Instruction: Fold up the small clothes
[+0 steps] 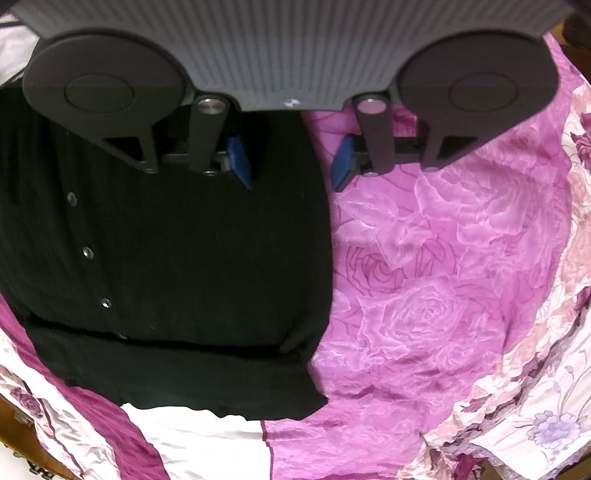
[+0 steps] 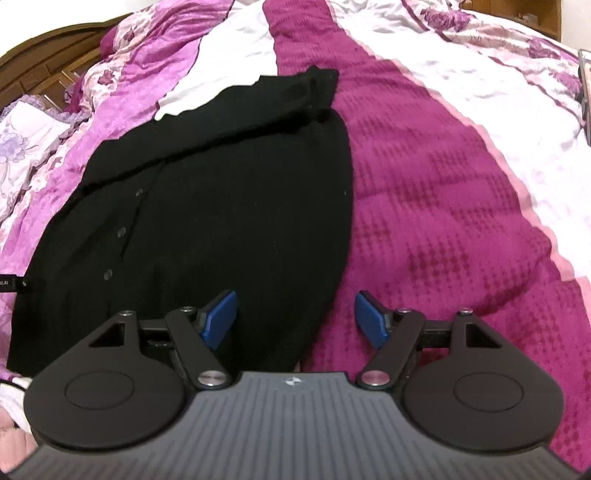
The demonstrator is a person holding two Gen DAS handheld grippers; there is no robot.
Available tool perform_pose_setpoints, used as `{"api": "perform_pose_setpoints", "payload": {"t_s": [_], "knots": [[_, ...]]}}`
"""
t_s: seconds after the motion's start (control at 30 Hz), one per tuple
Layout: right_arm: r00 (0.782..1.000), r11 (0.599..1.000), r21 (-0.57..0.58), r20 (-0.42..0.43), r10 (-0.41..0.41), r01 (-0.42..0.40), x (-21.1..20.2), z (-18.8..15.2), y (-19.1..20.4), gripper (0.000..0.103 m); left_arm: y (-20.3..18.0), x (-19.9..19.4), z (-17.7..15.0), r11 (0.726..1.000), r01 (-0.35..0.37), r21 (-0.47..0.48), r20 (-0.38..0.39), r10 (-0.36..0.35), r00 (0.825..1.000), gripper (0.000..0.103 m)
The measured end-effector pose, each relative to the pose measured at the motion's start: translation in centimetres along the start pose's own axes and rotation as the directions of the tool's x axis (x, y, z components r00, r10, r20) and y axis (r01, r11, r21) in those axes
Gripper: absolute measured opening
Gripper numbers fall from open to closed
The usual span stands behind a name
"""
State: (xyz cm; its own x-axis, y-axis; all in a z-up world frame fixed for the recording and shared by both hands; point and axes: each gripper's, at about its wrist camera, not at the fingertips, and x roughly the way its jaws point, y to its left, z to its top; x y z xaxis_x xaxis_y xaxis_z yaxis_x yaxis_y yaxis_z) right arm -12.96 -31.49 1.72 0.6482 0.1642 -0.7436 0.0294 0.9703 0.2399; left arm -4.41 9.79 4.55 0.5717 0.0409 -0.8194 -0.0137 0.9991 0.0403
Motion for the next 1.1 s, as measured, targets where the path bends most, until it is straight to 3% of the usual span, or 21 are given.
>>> {"api": "perform_pose_setpoints", "payload": {"t_s": [0.07, 0.27, 0.43, 0.57, 0.7, 0.77, 0.87, 0.93, 1.1], "knots": [[1.0, 1.0, -0.011, -0.014, 0.006, -0.006, 0.2, -0.1, 0.0, 0.077, -0.2, -0.3, -0.2, 1.0, 0.008, 0.007, 0.001, -0.008, 1.0, 0.062], [0.997, 0.998, -0.012, -0.047, 0.061, -0.062, 0.8, -0.2, 0.1, 0.077, -1.1, -0.5, -1.2, 0.999, 0.033, 0.04, -0.024, -0.032, 0.999, 0.063], [0.992, 0.994, 0.003, -0.053, 0.111, -0.111, 1.2, -0.4, 0.1, 0.077, -1.1, 0.2, -2.8, 0.982, 0.177, -0.063, -0.055, -0.18, 0.982, 0.062], [0.99, 0.991, 0.022, -0.051, 0.134, -0.133, 1.2, -0.4, -0.2, 0.075, -1.4, 0.9, -3.1, 0.978, 0.198, -0.065, -0.052, -0.201, 0.978, 0.061], [0.987, 0.987, 0.032, -0.047, 0.156, -0.154, 1.2, -0.6, -0.6, 0.052, -1.1, 1.1, -3.0, 0.97, 0.233, -0.066, -0.037, -0.236, 0.971, 0.051], [0.984, 0.984, 0.048, -0.042, 0.174, -0.172, 1.2, -0.7, -0.8, 0.04, -1.0, 1.1, -3.0, 0.965, 0.253, -0.068, -0.027, -0.255, 0.967, 0.033], [0.981, 0.98, 0.072, -0.029, 0.189, -0.187, 1.1, -0.8, -1.0, 0.024, -0.9, 1.0, -3.0, 0.956, 0.282, -0.076, -0.016, -0.284, 0.959, 0.015], [0.978, 0.973, 0.097, -0.013, 0.21, -0.208, 1.0, -0.8, -1.4, 0.014, -1.0, 0.8, -2.9, 0.955, 0.289, -0.073, -0.001, -0.29, 0.957, 0.012], [0.96, 0.945, 0.171, 0.057, 0.274, -0.28, 0.4, -0.4, -2.2, 0.009, -1.1, -0.1, -2.4, 0.944, 0.32, -0.083, 0.057, -0.316, 0.947, 0.01]]}}
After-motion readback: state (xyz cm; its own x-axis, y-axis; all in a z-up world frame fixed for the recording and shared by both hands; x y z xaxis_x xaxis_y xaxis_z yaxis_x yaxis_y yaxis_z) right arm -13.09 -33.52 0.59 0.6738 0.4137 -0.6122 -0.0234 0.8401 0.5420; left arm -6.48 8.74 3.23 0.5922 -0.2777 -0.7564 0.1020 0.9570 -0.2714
